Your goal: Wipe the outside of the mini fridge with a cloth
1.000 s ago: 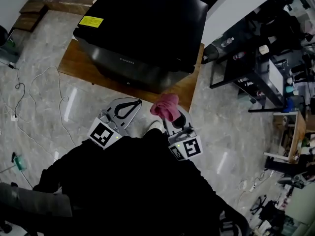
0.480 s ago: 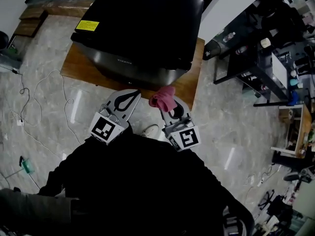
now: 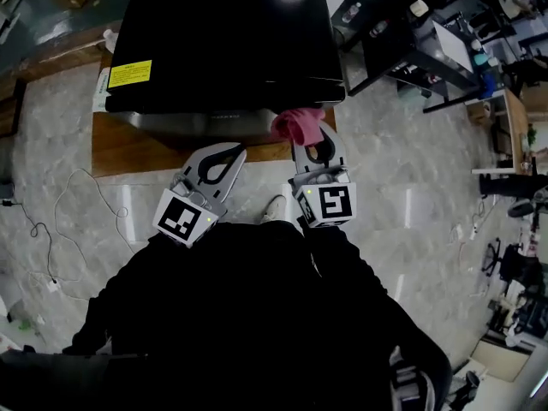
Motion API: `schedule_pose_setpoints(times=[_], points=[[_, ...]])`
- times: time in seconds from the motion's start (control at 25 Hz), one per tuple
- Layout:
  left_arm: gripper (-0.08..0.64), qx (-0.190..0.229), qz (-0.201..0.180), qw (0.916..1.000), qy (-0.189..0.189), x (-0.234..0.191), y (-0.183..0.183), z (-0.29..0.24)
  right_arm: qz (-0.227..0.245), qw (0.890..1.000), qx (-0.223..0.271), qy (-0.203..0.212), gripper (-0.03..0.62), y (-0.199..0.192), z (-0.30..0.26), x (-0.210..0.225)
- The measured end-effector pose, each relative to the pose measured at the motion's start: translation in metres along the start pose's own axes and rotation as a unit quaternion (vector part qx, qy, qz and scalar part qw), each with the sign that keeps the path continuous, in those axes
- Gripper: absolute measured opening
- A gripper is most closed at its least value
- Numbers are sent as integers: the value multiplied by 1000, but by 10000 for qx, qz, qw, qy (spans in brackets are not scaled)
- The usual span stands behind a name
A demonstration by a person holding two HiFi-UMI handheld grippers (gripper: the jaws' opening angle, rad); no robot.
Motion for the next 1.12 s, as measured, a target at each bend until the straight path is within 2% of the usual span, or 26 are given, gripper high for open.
schedule_pose_setpoints(times=[0.12, 0.2, 0.32, 0.44, 0.6, 0.76, 0.88, 1.12], points=[[2, 60, 44, 9983, -570, -8, 6, 1, 137, 9969, -153, -759, 87, 0, 0, -1], [2, 43, 51, 9962, -864, -15, 11, 1, 301, 9933, -178, -1102, 89, 0, -3, -6], [2, -90, 70, 9931, -1169, -15, 9, -3, 516, 9891, -122, -1374, 89, -6, -6, -12], [2, -189, 75, 9916, -1278, -13, -3, -12, 687, 9869, 66, -1455, 87, -13, -6, -15], [2, -324, 316, 9917, -1202, -18, -31, -27, 717, 9903, -186, -1177, 87, -51, -7, -24], [2, -513, 326, 9935, -959, -21, -70, -44, 291, 9948, -600, -767, 87, -115, -4, -31], [2, -540, 375, 9954, -691, -31, -105, -49, 198, 9954, -778, -518, 87, -159, -3, -44], [2, -556, 579, 9968, 47, -60, -201, -62, -84, 9936, -1126, -27, 87, -270, -8, -73]])
Point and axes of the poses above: the fingertips, and each gripper's own axes: z backward along the fingers, x to its right, y out of its top, the point moved 4 cm from there along z, backward along the fingers, and after that the axes turned 14 degrees about z, right-handed, at the moved point
